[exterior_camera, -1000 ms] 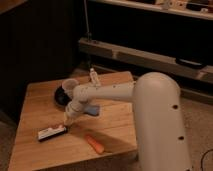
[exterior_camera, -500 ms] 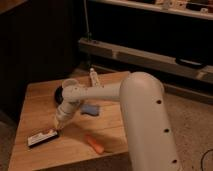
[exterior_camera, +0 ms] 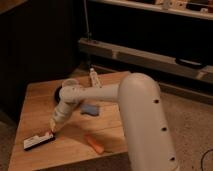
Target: Push the eraser across the table
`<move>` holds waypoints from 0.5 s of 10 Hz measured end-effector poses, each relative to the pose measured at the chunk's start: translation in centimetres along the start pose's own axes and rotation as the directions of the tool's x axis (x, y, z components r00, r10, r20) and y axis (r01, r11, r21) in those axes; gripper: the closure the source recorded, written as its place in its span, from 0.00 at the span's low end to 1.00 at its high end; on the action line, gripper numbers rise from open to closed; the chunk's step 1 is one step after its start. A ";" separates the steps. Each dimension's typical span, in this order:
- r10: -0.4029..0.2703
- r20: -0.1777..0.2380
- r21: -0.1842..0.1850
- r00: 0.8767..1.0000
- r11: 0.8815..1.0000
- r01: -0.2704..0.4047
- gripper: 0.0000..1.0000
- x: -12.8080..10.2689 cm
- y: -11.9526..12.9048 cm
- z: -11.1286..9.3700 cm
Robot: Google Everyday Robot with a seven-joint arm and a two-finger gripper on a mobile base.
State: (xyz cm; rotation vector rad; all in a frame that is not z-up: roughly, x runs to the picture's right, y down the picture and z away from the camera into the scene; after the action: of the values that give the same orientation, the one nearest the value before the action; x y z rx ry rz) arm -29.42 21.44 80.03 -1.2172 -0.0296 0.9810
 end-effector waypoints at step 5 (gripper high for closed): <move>-0.026 -0.015 -0.009 1.000 1.000 0.026 0.98 -0.1 0.9 0.5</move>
State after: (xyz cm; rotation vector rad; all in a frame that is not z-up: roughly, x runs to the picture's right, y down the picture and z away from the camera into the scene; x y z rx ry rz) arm -30.29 21.74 79.53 -1.2297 -0.0382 0.9499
